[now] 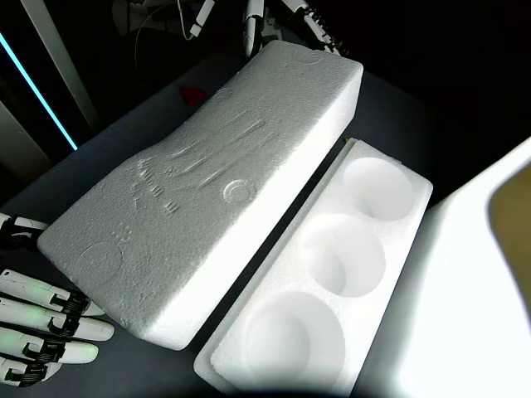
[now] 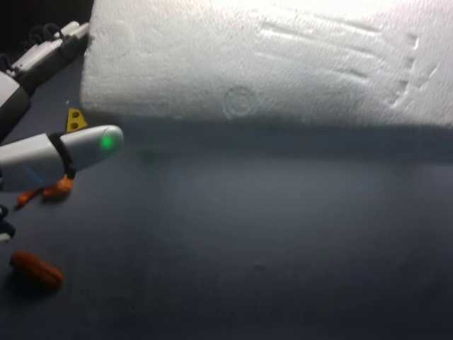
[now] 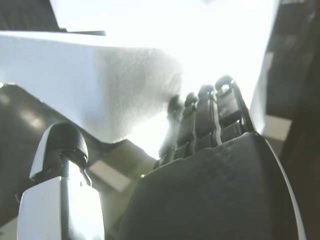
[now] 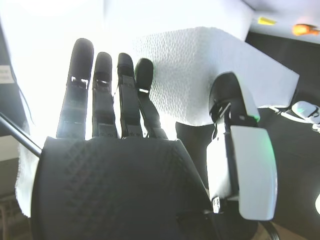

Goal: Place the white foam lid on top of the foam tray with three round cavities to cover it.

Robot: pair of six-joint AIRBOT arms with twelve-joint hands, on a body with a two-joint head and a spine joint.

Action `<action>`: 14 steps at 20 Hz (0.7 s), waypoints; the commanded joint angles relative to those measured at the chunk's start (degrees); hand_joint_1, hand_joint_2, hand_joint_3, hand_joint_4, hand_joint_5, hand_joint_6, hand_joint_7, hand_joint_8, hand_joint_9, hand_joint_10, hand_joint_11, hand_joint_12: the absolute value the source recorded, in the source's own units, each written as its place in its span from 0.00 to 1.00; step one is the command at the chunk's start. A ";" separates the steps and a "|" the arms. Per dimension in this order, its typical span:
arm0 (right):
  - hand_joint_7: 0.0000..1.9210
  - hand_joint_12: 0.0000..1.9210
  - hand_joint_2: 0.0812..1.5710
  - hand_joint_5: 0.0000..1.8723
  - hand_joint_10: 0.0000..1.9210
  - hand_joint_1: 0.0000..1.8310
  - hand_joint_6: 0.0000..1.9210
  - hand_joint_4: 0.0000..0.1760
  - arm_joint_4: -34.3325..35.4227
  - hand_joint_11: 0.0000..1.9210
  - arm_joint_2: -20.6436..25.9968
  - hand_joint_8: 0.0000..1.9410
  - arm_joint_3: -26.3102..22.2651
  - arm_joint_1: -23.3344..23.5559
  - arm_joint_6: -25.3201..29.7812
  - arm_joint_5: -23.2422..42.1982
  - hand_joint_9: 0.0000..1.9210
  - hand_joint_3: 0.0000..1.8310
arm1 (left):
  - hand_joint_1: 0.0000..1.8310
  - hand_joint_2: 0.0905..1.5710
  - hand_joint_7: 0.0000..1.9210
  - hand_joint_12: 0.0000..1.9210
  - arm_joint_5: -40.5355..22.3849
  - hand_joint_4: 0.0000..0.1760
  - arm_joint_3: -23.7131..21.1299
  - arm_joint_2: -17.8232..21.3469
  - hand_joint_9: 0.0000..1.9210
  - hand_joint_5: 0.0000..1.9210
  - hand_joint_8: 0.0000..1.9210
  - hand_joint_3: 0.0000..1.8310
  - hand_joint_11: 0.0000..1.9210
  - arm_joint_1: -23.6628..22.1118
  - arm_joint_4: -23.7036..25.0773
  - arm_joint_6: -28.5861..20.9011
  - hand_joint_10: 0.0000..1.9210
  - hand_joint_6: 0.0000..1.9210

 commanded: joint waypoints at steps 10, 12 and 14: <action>0.00 0.98 0.79 0.00 0.55 0.26 0.51 0.00 -6.66 0.00 -4.50 0.42 9.47 18.27 -3.25 -8.69 0.00 0.00 | 0.32 0.66 0.00 0.46 6.57 0.00 10.50 -6.44 0.00 0.09 0.00 0.00 0.00 -11.16 5.94 -1.26 0.00 0.00; 0.00 1.00 0.79 0.00 0.66 0.26 0.56 0.00 -6.63 0.00 -5.73 0.51 11.22 21.44 -4.97 -12.42 0.00 0.00 | 0.33 0.66 0.00 0.48 8.25 0.00 12.07 -7.20 0.00 0.09 0.00 0.00 0.00 -13.16 6.03 -1.23 0.00 0.00; 0.00 1.00 0.79 0.00 0.68 0.21 0.53 0.00 -6.86 0.00 -6.74 0.49 12.69 24.79 -6.15 -15.16 0.00 0.00 | 0.35 0.65 0.01 0.48 10.34 0.00 14.35 -8.40 0.00 0.09 0.00 0.00 0.00 -15.61 6.10 -1.56 0.00 0.00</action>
